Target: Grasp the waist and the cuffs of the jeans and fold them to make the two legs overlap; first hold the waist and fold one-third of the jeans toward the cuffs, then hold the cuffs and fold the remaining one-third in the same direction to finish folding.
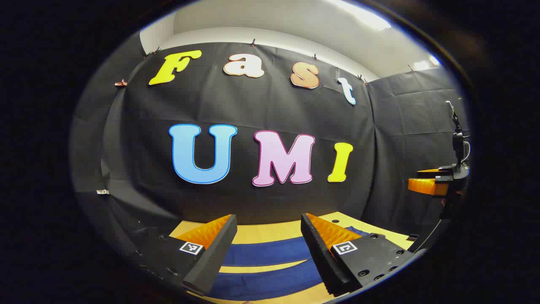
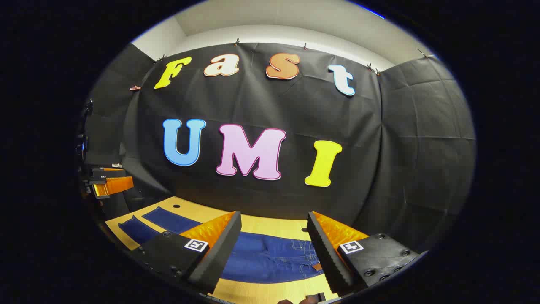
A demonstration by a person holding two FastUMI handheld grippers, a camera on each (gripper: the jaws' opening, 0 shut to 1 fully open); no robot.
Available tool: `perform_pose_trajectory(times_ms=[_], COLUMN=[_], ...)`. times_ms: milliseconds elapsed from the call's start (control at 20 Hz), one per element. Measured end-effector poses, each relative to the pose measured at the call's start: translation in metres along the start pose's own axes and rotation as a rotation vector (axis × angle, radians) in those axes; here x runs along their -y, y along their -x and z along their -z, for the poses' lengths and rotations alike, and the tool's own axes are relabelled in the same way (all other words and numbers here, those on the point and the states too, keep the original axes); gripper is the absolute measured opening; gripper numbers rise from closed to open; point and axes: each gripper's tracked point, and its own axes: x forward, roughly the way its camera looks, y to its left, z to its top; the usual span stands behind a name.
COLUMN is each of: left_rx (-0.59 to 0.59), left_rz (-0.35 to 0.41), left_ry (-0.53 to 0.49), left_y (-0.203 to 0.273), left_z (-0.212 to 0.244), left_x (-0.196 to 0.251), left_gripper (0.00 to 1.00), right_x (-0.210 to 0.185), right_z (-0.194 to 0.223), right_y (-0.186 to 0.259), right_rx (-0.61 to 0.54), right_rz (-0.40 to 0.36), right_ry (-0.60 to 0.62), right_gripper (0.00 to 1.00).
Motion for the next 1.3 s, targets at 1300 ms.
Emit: perform_pose_trajectory(times_ms=[1300], left_rx=[-0.239], left_rz=[0.216], left_ry=[-0.266], left_y=[0.048], left_z=[0.09], left_x=[-0.11], left_gripper=[0.97], right_x=[0.01], right_z=[0.081], right_y=[-0.068], right_rx=[-0.205], right_rz=[-0.221], right_ry=[0.269], right_gripper=[0.97])
